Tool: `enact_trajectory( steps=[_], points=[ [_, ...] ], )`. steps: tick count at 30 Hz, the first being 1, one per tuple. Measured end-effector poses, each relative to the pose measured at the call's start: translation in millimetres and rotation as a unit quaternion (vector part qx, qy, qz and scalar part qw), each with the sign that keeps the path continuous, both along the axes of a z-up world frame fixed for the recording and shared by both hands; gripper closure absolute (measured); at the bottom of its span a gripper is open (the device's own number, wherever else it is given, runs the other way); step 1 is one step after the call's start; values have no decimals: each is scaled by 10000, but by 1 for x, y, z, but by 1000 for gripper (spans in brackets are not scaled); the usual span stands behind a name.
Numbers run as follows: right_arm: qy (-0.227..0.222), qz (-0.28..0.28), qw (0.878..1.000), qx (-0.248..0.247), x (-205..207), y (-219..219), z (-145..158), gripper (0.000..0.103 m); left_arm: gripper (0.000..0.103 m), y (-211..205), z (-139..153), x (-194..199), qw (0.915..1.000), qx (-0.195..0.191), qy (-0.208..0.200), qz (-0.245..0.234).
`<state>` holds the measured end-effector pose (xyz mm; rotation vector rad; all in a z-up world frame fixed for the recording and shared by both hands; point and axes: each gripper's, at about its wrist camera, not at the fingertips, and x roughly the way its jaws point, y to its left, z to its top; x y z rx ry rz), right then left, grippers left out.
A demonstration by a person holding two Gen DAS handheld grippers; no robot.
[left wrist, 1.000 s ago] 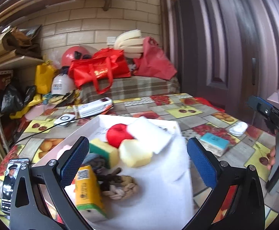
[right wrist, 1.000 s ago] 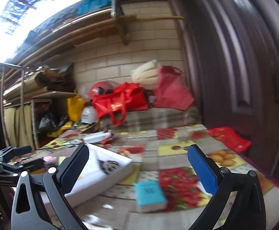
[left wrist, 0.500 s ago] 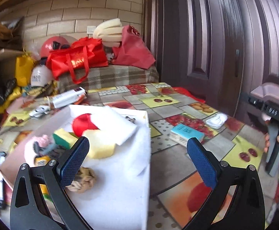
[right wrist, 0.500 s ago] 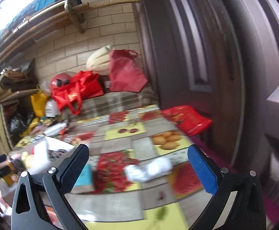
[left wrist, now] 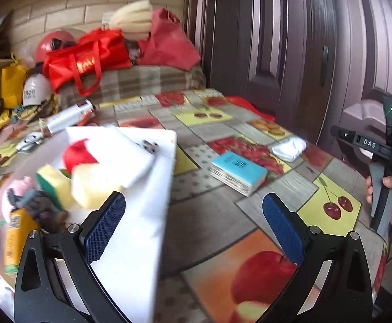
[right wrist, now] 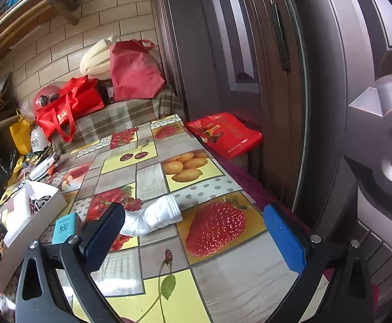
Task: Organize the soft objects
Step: 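Grasp the blue tissue pack with the left tool while the right tool grasps the white sock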
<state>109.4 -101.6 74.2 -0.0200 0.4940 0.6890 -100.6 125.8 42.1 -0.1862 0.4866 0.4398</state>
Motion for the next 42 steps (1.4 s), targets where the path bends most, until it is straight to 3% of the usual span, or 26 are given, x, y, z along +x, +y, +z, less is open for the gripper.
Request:
enact_trajectory(
  steps=[8, 15, 22, 28, 29, 30, 31, 33, 37, 42],
  points=[
    [131, 65, 9999, -82, 6, 5, -2, 0, 0, -14, -7, 41, 9991, -12, 425, 54],
    [602, -71, 9975, 359, 23, -13, -6, 0, 0, -16, -13, 64, 9970, -26, 777, -21],
    [1191, -309, 9890, 822, 41, -29, -17, 0, 0, -7, -25, 114, 9921, -667, 1059, -91],
    [1289, -297, 9880, 800, 43, -29, -19, 0, 1, -5, -25, 160, 9901, -817, 1102, 295],
    [1274, -288, 9885, 766, 42, -28, -18, 0, 5, -3, -26, 166, 9892, -795, 1169, 382],
    [1247, -269, 9893, 707, 41, -25, -18, 0, 24, -2, -29, 174, 9875, -796, 1293, 427],
    [1228, -259, 9900, 651, 41, -24, -18, 0, 36, -1, -31, 178, 9858, -792, 1409, 447],
    [1195, -224, 9914, 493, 39, -17, -17, 0, 53, 0, -34, 180, 9850, -787, 1493, 352],
    [1142, 384, 9927, 4, 34, 14, -20, 0, 53, -8, -34, 179, 9864, -699, 1485, -22],
    [582, 919, 9926, -542, 20, 57, -16, 0, 53, -2, -32, 167, 9870, -887, 1335, -83]
  ],
)
